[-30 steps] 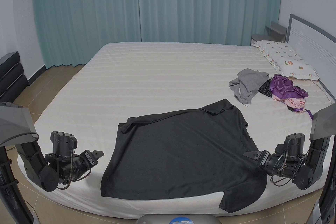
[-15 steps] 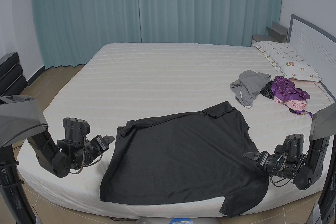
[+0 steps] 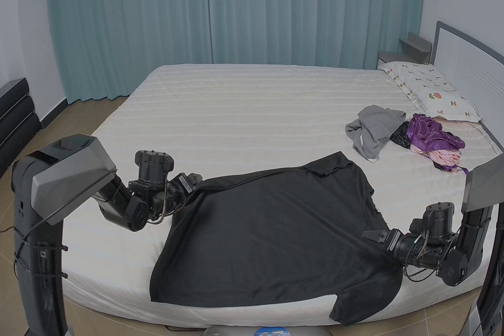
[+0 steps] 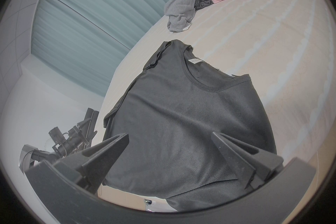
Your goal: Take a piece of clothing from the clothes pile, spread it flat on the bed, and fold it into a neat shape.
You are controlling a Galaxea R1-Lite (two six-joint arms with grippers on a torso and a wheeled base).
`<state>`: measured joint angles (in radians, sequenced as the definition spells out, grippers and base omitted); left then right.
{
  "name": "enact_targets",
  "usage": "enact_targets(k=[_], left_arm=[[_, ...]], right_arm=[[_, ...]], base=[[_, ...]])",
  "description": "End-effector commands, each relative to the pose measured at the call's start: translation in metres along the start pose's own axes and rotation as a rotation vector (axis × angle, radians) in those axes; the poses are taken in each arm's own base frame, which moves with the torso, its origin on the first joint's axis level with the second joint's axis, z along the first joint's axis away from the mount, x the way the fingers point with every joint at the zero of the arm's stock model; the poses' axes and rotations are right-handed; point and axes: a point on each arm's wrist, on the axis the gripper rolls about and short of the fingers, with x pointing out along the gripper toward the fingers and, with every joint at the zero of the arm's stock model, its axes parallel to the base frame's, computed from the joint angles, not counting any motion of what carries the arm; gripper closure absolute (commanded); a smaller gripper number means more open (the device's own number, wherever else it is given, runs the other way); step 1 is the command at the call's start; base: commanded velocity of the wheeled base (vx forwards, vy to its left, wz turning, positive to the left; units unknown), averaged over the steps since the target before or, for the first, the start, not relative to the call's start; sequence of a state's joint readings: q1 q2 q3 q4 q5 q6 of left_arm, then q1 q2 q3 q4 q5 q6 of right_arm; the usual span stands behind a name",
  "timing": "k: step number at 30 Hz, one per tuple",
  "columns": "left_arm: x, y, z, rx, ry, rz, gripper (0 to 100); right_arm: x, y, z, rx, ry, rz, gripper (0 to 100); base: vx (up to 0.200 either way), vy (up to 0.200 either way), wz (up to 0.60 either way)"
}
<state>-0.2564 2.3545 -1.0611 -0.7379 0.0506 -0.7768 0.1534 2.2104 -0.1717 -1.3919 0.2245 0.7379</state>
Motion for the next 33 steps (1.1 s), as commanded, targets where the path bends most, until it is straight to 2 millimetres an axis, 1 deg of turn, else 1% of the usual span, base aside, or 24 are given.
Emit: enact_targets(k=[1,7,12,22,28,29,33], left_arm=[[0.045,-0.005,-0.013,0.014,0.070,0.041,0],[0.046,-0.008,-0.010,-0.051,0.112,0.024,0],[0.048,-0.007,-0.009,-0.060,0.110,0.020,0],[0.050,-0.004,-0.015,-0.056,0.147,0.059,0],[0.061,-0.003,-0.016,-0.054,0.148,0.062,0],[0.067,-0.004,-0.012,-0.056,0.146,0.068,0],[0.080,-0.003,0.002,-0.071,0.116,0.065,0]], right_arm=[[0.001,-0.001,-0.003,-0.002,0.013,-0.006,0],[0.002,0.000,-0.004,-0.005,0.017,-0.003,0],[0.002,0.001,-0.006,-0.008,0.023,-0.004,0],[0.003,0.000,-0.006,-0.009,0.026,-0.005,0],[0.004,-0.001,-0.007,-0.008,0.029,-0.010,0],[0.004,0.000,-0.006,-0.009,0.025,-0.008,0],[0.004,-0.001,-0.005,-0.007,0.002,-0.030,0]], base=[[0.000,0.000,0.00],[0.000,0.000,0.00],[0.000,0.000,0.00],[0.000,0.000,0.00],[0.000,0.000,0.00],[0.000,0.000,0.00],[0.000,0.000,0.00]])
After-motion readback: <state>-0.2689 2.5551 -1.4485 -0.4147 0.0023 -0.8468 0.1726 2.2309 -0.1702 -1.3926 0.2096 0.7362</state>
